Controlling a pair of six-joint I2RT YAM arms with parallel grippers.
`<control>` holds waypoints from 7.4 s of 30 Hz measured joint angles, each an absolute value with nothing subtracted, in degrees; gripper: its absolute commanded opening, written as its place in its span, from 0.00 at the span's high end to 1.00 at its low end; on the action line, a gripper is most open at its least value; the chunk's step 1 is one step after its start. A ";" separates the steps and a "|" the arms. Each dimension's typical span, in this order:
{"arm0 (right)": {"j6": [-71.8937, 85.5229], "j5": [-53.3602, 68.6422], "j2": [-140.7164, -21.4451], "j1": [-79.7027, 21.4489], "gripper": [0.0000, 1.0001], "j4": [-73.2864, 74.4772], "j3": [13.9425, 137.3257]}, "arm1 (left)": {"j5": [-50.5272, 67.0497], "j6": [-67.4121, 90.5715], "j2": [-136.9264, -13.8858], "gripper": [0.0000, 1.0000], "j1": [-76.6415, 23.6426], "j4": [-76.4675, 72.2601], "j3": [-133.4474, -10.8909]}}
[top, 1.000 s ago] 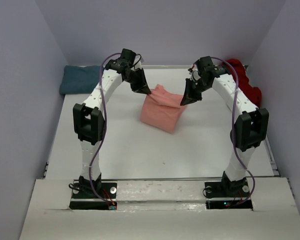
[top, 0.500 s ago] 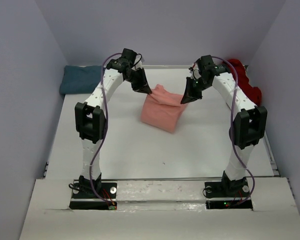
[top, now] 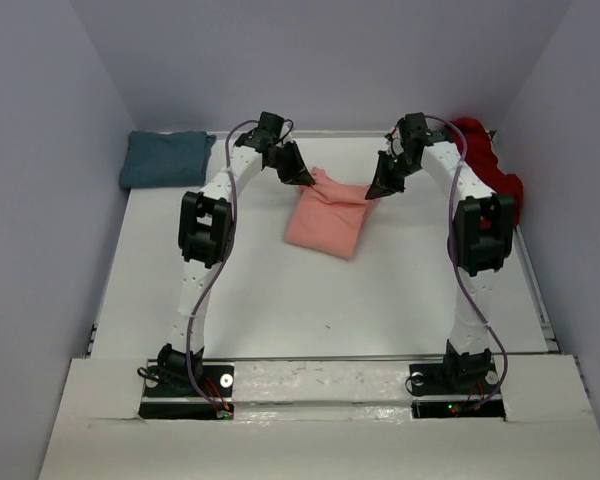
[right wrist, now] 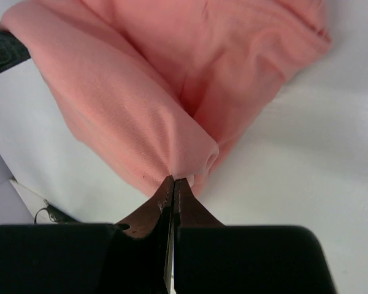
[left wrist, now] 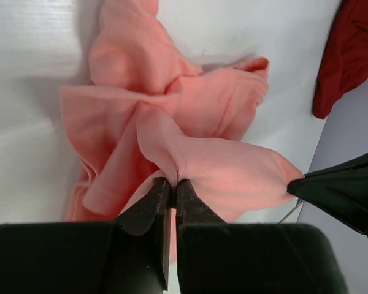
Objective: Fold and stack the t-shirts
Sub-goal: Fold the tshirt
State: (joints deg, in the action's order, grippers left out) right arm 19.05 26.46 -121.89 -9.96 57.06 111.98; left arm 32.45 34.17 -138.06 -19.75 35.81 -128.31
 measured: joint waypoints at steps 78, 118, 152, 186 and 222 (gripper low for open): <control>37.41 40.38 -127.70 -0.56 0.18 15.46 90.96 | 29.93 27.33 -138.93 0.01 -14.13 20.49 -117.03; 34.28 34.57 -133.40 -4.12 1.00 21.06 100.07 | 34.02 30.26 -140.53 0.75 -20.58 19.31 -117.54; 19.53 27.94 -115.07 -18.59 1.00 54.48 84.84 | 29.52 20.14 -106.69 0.76 -29.28 35.00 -70.65; 19.25 30.87 -104.38 -18.79 1.00 56.86 83.92 | 24.71 19.86 -101.67 1.00 -29.15 40.77 -82.52; 29.34 48.64 -117.64 -18.76 1.00 30.04 80.79 | 44.82 27.53 -112.53 1.00 -29.15 27.64 -87.81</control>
